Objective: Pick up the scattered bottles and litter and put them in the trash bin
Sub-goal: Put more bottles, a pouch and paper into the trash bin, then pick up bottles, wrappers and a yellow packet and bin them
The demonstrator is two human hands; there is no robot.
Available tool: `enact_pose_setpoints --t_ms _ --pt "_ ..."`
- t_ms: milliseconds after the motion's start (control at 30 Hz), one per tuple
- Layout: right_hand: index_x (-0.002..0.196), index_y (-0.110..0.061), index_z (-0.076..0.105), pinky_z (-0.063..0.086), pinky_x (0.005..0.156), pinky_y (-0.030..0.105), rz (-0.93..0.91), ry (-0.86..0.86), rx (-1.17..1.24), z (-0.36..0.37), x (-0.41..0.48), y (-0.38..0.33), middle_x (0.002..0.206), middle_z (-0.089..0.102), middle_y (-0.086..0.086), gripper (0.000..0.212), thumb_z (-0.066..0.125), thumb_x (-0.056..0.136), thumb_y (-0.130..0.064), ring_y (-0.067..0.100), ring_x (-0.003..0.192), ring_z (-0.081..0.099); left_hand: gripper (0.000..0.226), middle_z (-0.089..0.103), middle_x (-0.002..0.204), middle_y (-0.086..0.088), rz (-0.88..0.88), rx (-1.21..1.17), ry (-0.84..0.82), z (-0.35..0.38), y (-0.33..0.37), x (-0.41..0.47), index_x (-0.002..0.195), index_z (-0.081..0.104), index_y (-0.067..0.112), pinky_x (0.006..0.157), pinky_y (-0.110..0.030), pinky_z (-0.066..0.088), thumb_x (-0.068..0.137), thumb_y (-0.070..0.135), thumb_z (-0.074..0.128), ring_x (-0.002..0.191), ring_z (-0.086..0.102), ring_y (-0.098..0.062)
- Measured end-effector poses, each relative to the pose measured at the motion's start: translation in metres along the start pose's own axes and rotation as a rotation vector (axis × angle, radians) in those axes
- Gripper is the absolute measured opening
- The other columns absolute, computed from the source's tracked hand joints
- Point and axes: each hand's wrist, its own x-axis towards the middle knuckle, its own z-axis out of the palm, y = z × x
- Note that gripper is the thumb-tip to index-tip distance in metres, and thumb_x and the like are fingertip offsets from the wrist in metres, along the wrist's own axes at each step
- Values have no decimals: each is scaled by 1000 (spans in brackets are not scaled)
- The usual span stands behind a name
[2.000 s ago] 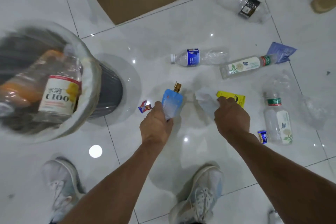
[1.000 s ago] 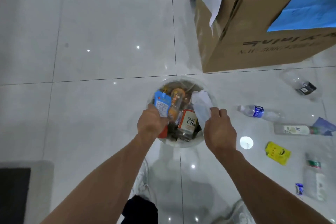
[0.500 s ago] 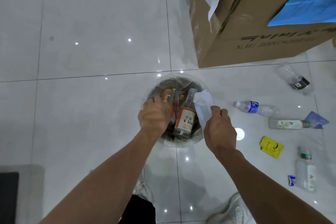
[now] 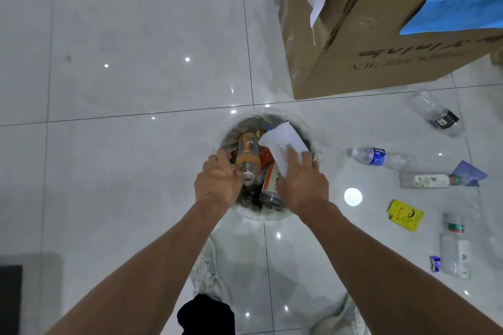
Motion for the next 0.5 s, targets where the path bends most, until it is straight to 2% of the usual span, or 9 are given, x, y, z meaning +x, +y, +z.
enact_pose_setpoints --t_ms 233,400,500 --pt "148 -25 16 43 100 39 -39 67 -6 -1 -20 19 146 29 9 72 41 91 -61 27 128 41 29 52 110 -3 77 -7 64 2 9 -7 115 48 19 82 -37 47 92 37 53 99 52 -22" --pt "142 -21 26 47 83 31 -1 110 -11 -8 -49 38 132 41 8 57 41 94 -50 23 111 50 29 53 115 -1 96 -33 134 4 28 -20 118 51 19 78 -32 45 93 32 48 101 53 -21" --pt "143 -19 28 47 85 33 78 113 -37 -17 -65 59 135 40 8 54 39 97 -46 23 116 49 27 53 113 -1 215 -18 217 0 46 -37 115 54 19 76 -32 45 91 28 48 99 55 -21"
